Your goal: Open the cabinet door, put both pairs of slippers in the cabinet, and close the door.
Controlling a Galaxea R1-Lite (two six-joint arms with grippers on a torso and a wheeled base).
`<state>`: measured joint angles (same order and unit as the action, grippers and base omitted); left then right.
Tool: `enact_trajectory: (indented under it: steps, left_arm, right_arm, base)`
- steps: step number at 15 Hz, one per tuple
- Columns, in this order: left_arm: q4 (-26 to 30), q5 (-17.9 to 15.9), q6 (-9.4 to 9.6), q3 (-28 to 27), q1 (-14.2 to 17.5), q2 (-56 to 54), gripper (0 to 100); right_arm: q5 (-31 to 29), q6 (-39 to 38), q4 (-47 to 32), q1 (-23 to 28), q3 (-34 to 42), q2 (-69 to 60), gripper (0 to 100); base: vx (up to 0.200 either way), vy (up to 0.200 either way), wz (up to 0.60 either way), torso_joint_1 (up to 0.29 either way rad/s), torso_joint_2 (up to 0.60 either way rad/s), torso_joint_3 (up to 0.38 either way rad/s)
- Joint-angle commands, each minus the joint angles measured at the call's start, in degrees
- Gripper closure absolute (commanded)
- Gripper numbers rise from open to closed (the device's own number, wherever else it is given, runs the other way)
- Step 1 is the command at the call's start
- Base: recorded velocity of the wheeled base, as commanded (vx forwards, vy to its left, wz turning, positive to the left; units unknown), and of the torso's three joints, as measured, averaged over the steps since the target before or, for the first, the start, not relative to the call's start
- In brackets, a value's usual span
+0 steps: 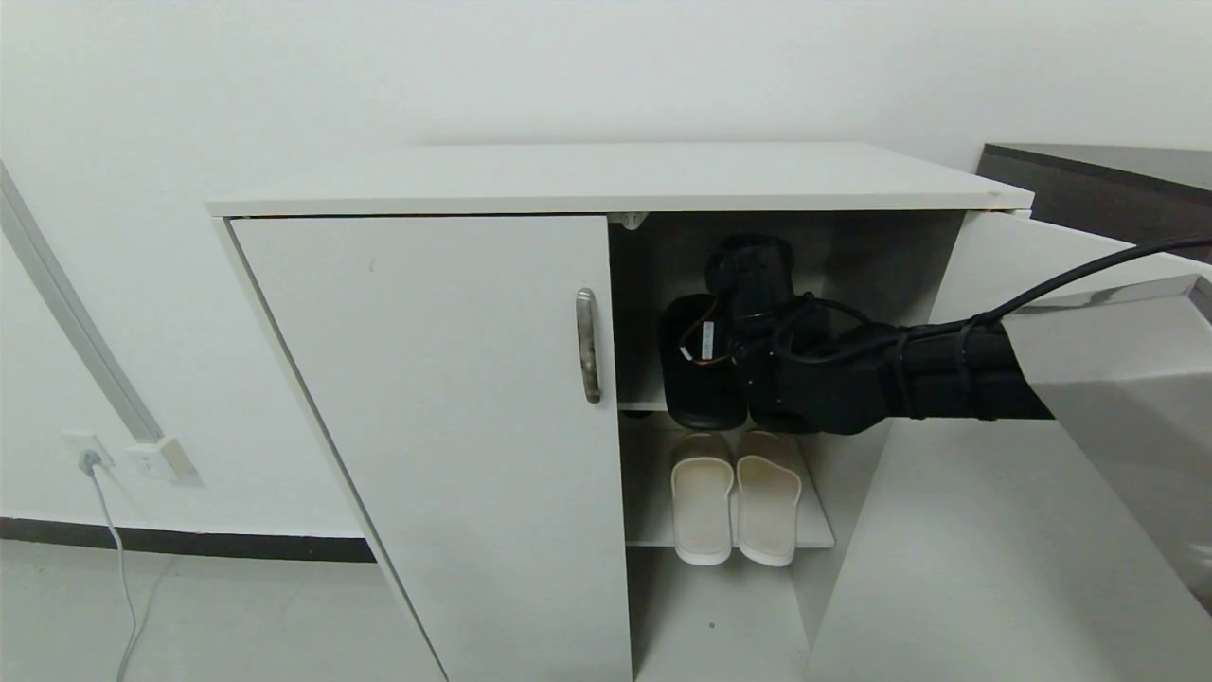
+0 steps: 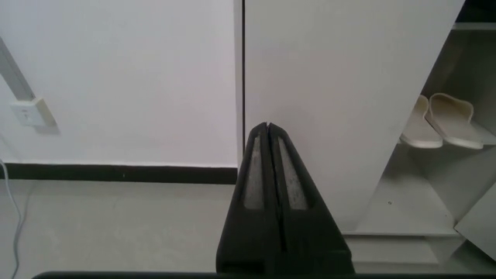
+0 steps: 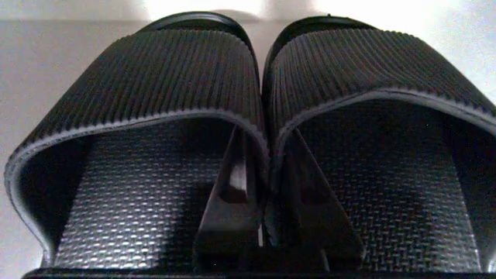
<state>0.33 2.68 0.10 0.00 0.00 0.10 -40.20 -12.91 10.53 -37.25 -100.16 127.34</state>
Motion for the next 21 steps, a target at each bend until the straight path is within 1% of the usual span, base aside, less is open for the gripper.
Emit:
enact_trajectory:
  steps: [1, 8, 20, 21]
  left_arm:
    - [0.02, 0.04, -0.01, 0.0, 0.0, -0.01, 100]
    - [0.02, 0.04, 0.08, 0.0, 0.0, -0.01, 100]
    - [0.02, 0.04, 0.08, 0.0, 0.0, -0.01, 100]
    - [-0.07, 0.04, 0.08, 0.0, 0.0, -0.01, 100]
  right_arm:
    - [0.48, -0.01, 0.01, 0.6, -1.27, 1.5, 100]
    - [2.24, -0.1, -0.07, 2.01, -4.43, 3.35, 100]
    - [2.32, -0.63, -0.51, 2.01, -4.34, 4.14, 100]
    - [2.32, -0.71, -1.39, 2.01, -4.43, 4.14, 0]
  base:
    - [0.0, 0.0, 0.0, 0.0, 0.0, 0.0]
    - [0.0, 0.0, 0.0, 0.0, 0.0, 0.0]
    - [0.0, 0.0, 0.0, 0.0, 0.0, 0.0]
    - [0.0, 0.0, 0.0, 0.0, 0.0, 0.0]
